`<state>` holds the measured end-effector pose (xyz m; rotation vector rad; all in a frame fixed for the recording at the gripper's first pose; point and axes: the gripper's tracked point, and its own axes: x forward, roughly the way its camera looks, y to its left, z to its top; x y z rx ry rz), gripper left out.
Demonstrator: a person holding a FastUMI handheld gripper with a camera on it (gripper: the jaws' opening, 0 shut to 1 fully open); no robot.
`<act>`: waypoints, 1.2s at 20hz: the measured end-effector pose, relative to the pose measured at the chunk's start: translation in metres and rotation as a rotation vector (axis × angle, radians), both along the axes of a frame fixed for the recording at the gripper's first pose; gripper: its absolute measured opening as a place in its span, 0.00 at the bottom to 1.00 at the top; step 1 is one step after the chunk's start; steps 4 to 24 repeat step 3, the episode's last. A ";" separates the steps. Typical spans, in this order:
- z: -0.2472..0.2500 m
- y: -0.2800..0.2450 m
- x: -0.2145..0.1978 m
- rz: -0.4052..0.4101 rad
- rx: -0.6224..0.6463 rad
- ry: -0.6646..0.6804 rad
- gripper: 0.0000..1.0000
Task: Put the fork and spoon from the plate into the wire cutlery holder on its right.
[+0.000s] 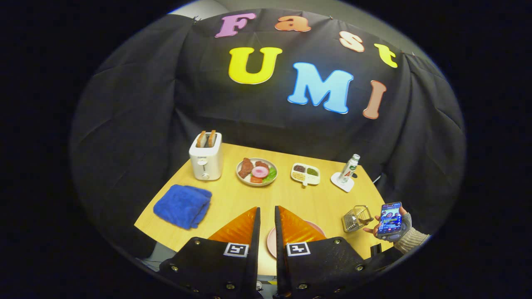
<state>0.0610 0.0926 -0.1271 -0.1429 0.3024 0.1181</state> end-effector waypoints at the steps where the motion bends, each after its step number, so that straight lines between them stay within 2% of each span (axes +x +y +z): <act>1: -0.004 0.008 -0.003 0.026 -0.006 0.016 0.19; 3: -0.011 0.021 -0.008 0.065 -0.023 0.037 0.19; 24: -0.011 0.021 -0.008 0.065 -0.023 0.037 0.19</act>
